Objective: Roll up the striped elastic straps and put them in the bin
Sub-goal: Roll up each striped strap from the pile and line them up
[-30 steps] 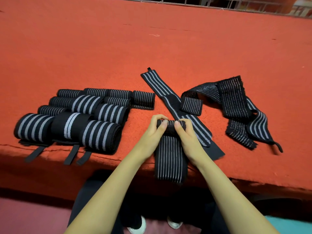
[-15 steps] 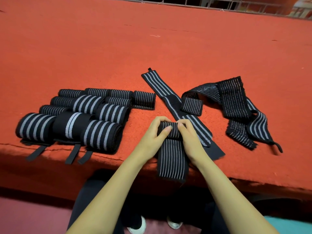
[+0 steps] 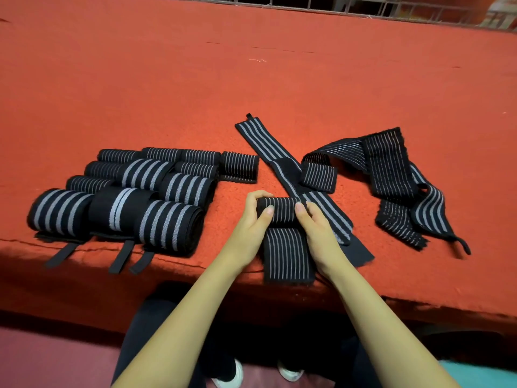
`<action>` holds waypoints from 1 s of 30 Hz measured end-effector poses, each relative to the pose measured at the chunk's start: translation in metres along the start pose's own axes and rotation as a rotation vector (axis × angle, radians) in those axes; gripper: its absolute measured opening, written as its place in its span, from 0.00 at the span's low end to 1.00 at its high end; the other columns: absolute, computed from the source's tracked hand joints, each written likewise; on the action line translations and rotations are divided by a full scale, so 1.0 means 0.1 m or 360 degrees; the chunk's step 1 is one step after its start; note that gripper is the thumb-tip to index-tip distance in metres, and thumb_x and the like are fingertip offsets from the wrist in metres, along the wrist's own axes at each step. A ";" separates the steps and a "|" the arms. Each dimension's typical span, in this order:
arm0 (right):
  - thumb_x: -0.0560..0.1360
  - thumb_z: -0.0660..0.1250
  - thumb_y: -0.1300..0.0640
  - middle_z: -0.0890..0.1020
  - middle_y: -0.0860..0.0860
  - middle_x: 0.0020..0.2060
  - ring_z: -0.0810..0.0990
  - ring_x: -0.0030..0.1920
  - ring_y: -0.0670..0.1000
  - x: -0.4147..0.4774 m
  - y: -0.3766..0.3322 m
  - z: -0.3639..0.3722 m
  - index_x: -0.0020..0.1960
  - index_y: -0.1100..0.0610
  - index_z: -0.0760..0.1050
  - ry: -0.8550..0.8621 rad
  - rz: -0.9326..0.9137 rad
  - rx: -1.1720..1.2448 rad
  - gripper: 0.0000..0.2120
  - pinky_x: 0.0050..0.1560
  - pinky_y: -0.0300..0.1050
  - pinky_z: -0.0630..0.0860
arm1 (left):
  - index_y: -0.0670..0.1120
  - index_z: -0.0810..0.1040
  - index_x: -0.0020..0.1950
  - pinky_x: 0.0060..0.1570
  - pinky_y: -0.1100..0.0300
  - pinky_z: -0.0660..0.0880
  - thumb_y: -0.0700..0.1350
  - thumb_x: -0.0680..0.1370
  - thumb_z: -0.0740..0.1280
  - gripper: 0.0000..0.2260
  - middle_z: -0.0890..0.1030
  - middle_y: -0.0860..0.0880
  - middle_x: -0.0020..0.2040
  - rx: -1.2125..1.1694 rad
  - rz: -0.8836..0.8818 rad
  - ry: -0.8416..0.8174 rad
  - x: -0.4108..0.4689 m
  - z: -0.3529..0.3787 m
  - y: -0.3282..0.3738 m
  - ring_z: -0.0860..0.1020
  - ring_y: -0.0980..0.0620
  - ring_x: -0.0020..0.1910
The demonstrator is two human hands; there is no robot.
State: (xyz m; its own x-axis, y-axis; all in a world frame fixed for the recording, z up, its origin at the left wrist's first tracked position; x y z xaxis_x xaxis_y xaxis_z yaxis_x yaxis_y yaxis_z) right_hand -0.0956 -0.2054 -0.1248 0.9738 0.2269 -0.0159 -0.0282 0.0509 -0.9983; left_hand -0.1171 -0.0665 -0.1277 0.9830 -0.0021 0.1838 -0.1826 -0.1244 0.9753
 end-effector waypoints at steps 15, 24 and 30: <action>0.76 0.53 0.39 0.72 0.44 0.49 0.75 0.46 0.36 -0.02 -0.01 0.00 0.64 0.53 0.64 -0.0049 -0.0012 0.0006 0.23 0.48 0.32 0.72 | 0.60 0.64 0.56 0.59 0.61 0.70 0.54 0.83 0.52 0.03 0.74 0.52 0.56 0.0039 -0.0155 -0.0179 0.04 0.09 -0.03 0.74 0.59 0.54; 0.81 0.56 0.63 0.78 0.51 0.45 0.79 0.40 0.42 -0.01 0.00 -0.04 0.53 0.53 0.69 -0.0040 -0.0002 0.0060 0.07 0.41 0.36 0.76 | 0.63 0.66 0.59 0.60 0.60 0.68 0.54 0.80 0.59 0.08 0.73 0.52 0.59 0.0074 -0.0116 -0.0149 0.04 0.06 0.00 0.73 0.56 0.58; 0.73 0.61 0.51 0.78 0.48 0.45 0.78 0.45 0.44 -0.03 0.01 -0.04 0.57 0.53 0.70 -0.0020 -0.0077 0.0133 0.14 0.46 0.38 0.76 | 0.51 0.70 0.56 0.53 0.60 0.71 0.57 0.81 0.58 0.12 0.79 0.54 0.50 0.0183 -0.0241 -0.0068 0.05 0.05 0.00 0.77 0.57 0.51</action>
State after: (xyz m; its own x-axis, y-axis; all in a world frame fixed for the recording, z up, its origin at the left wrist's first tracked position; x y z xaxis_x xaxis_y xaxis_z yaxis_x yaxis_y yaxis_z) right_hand -0.0975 -0.2097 -0.1256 0.9716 0.2344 0.0334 -0.0005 0.1430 -0.9897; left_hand -0.1117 -0.0717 -0.1276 0.9995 -0.0168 0.0282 -0.0314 -0.2388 0.9706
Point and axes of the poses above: each hand's wrist, its own x-axis towards the middle knuckle, its own z-axis out of the palm, y = z × x, the point moved 2 cm from there along x, towards the middle knuckle
